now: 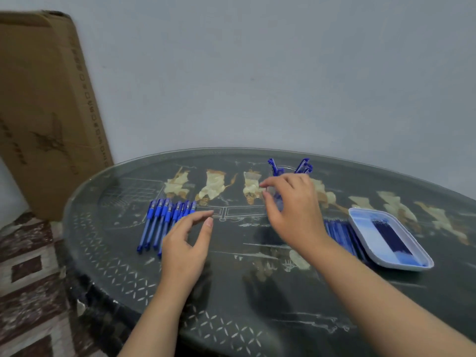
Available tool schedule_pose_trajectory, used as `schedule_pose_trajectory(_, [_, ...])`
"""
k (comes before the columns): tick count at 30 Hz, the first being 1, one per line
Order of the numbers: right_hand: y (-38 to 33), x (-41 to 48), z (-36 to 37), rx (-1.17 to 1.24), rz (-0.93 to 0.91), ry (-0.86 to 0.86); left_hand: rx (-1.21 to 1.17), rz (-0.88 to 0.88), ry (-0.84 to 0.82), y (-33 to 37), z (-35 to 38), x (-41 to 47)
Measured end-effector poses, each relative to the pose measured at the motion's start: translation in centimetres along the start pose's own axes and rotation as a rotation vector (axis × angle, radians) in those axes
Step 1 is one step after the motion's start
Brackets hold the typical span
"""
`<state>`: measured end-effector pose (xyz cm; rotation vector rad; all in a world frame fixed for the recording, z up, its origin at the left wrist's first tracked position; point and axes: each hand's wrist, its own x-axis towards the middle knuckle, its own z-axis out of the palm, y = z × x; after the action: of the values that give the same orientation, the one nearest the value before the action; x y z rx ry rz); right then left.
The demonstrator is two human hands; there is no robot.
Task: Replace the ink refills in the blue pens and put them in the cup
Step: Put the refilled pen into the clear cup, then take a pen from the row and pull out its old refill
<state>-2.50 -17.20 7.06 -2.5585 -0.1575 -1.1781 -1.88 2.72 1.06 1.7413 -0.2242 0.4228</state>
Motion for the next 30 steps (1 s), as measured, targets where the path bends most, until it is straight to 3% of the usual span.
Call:
schedule_pose_trajectory(6, [-4.6, -4.0, 3.8, 0.200, 0.269, -0.352, 0.332, 0.080, 0.156, -1.8, -4.9, 0.9])
schedule_pose_trajectory(11, [-8.3, -3.9, 7.3, 0.309, 0.471, -0.535, 0.572, -0.079, 0.124, -3.8, -7.5, 1.7])
schedule_pose_trajectory(19, [-11.9, -0.8, 11.8, 0.294, 0.719, -0.581, 0.790, -0.178, -0.086, -4.3, -7.4, 1.8])
schedule_pose_trajectory(30, [-11.8, 0.9, 13.4, 0.256, 0.958, -0.574, 0.845, -0.157, -0.128, -4.8, -7.3, 1.7])
